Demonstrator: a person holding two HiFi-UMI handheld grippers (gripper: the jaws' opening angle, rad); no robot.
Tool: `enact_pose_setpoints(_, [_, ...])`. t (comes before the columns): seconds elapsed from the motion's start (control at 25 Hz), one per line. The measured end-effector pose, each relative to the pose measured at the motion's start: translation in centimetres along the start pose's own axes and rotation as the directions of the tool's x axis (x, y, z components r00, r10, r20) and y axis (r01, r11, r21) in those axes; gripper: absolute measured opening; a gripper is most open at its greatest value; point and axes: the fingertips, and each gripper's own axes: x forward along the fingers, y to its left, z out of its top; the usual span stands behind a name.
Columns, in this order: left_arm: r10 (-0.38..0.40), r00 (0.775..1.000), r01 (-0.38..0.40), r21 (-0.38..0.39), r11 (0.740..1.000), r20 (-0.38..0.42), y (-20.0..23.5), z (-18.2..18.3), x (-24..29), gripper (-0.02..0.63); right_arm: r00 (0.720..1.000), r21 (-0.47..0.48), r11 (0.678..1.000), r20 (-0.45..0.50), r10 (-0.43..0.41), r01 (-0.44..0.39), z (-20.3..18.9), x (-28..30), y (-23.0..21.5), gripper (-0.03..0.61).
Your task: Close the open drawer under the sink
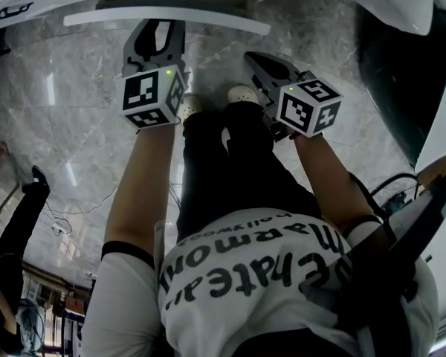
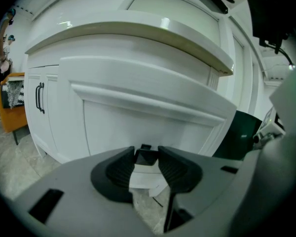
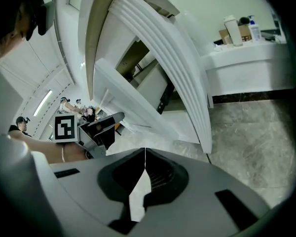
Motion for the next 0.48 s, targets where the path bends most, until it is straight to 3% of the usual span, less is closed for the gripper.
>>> enact_pose_setpoints(0.48, [-0.017, 0.996, 0.017, 0.0, 1.0, 0.09, -0.3, 0.7, 0.7, 0.149, 1.0, -0.038, 0.999, 0.026, 0.007, -0.006, -0.7, 1.5, -1.7, 0.012])
